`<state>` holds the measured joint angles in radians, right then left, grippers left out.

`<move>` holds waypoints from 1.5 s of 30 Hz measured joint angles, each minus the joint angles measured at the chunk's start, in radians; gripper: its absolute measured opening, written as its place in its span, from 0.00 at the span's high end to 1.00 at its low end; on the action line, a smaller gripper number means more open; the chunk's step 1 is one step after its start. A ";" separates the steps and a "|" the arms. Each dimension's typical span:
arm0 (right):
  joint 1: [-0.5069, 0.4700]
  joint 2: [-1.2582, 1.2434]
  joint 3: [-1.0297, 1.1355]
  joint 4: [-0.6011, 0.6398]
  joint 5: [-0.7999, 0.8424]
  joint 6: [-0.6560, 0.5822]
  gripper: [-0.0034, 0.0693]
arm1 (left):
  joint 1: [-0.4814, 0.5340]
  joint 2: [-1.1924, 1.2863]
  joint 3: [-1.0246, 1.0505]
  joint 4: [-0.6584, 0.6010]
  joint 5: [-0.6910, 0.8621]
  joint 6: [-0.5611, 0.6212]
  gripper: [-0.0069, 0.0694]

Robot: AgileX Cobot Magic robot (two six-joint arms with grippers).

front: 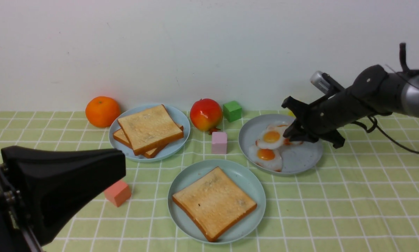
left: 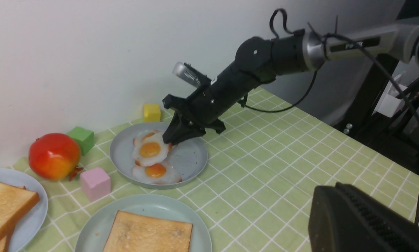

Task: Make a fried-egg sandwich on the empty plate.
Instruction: Use the right arm to grab a fried egg, then use the right arm to place the fried egg on the slice of bread in the middle

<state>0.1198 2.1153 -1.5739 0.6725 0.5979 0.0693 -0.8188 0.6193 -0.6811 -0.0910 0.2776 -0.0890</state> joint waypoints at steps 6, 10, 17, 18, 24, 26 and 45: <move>-0.005 -0.133 0.004 -0.022 0.077 -0.044 0.84 | 0.000 0.000 0.000 0.022 0.041 0.000 0.93; -0.017 -0.189 0.004 -0.052 0.153 -0.054 0.84 | 0.000 0.000 0.000 0.037 0.084 0.000 0.93; 0.066 -0.318 0.141 -0.028 0.274 -0.168 0.84 | 0.000 0.000 0.000 0.118 0.142 -0.053 0.93; 0.079 -0.327 0.158 -0.020 0.269 -0.172 0.84 | 0.000 0.000 0.000 0.118 0.142 -0.053 0.93; 0.272 -0.347 0.363 0.210 0.081 -0.308 0.84 | 0.000 0.000 0.000 0.186 0.146 -0.121 0.93; 0.287 -0.319 0.370 0.281 0.036 -0.342 0.84 | 0.000 0.000 0.000 0.189 0.149 -0.126 0.93; 0.280 -0.169 0.375 0.368 0.004 -0.405 0.47 | 0.000 0.000 0.000 0.190 0.165 -0.131 0.92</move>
<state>0.4000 1.9466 -1.1988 1.0408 0.6015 -0.3355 -0.8188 0.6193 -0.6811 0.0991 0.4425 -0.2197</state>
